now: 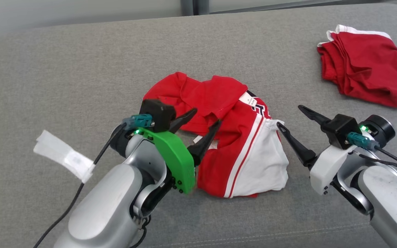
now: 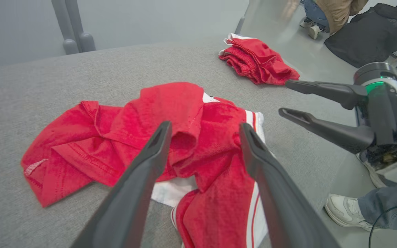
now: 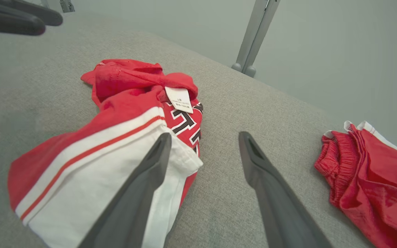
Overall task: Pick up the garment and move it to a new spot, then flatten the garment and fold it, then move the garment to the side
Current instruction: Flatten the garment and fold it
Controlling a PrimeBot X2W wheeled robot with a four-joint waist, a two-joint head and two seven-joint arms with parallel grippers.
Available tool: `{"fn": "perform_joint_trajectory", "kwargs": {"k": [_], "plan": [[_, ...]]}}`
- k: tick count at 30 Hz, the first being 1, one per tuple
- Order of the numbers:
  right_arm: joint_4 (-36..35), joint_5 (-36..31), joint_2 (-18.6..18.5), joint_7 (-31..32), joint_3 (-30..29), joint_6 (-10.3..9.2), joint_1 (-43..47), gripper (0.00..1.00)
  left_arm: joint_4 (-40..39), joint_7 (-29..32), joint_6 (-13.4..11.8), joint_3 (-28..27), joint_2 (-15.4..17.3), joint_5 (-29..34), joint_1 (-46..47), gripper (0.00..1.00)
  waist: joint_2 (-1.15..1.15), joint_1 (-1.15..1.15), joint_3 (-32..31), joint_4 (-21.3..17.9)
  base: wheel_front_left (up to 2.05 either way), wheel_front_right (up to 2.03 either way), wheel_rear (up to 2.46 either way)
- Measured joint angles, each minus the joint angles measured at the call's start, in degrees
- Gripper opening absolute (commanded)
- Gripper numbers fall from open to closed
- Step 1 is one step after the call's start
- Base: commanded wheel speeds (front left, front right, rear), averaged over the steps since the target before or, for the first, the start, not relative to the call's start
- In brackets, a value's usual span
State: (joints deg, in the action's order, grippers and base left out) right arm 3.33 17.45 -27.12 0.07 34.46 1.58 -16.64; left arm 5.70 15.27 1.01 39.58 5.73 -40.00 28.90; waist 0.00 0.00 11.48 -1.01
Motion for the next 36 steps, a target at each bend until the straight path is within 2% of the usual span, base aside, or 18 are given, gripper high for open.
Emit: {"fn": "perform_joint_trajectory", "kwargs": {"k": [3, 6, 14, 20, 22, 23, 24, 31, 36], "plan": [[1.78, 0.47, -1.09, 2.69, 0.51, 1.79, -1.04, 1.00, -0.32, -2.20, -0.11, -0.03, 1.43, 2.11, -2.00, 1.00, 0.00, 0.00, -0.37, 1.65, 0.00, 0.00, 0.00], [4.12, 1.53, -1.98, 5.14, 1.12, 3.41, -1.07, 1.00, -0.34, -4.13, -0.92, -0.29, 1.49, 2.07, -4.44, 1.00, 0.00, 0.00, -0.70, 3.53, 0.00, 0.00, 0.00], [6.35, 4.07, -3.50, 9.56, 3.16, 4.98, -2.15, 1.00, 0.30, -6.81, -1.97, -0.70, 1.59, 0.91, -9.65, 1.00, 0.00, 0.00, -1.61, 9.68, 0.00, 0.00, 0.00], [6.98, 5.97, -3.50, 11.80, 4.87, 5.23, -3.66, 1.00, 0.33, -7.77, -2.05, -1.14, 2.21, 0.74, -11.18, 1.00, 0.00, 0.00, -2.15, 12.17, 0.00, 0.00, 0.00], [7.35, 7.57, -3.14, 12.67, 5.42, 5.48, -3.74, 0.41, 0.30, -8.11, -2.11, -1.42, 2.42, 0.54, -11.66, 1.00, 0.00, 0.00, -2.44, 12.65, 0.00, 0.00, 0.00], [7.54, 8.49, -2.90, 13.18, 5.59, 5.48, -3.73, 0.25, 0.24, -8.33, -2.11, -1.46, 2.42, 0.44, -11.78, 1.00, 0.00, 0.00, -2.59, 12.78, 0.00, 0.00, 0.00], [7.60, 9.48, -2.68, 13.54, 5.72, 5.48, -3.71, 0.00, 0.11, -8.34, -2.11, -1.49, 2.42, 0.41, -11.90, 1.00, 0.00, 0.00, -2.72, 12.87, 0.00, 0.00, 0.00], [6.46, 16.67, -1.14, 15.67, 6.14, 5.49, -3.11, 0.00, -0.32, -9.12, -2.54, -2.36, 2.79, 0.36, -12.33, 1.00, 0.00, 0.00, -3.38, 12.73, 0.00, 0.00, 0.00], [1.24, 26.15, 2.87, 16.38, 6.70, 5.48, -2.29, 0.00, -0.73, -9.53, -3.11, -3.16, 3.99, 0.35, -13.11, 1.00, 0.00, 0.00, -3.76, 11.63, 0.00, 0.00, 0.00]]}}
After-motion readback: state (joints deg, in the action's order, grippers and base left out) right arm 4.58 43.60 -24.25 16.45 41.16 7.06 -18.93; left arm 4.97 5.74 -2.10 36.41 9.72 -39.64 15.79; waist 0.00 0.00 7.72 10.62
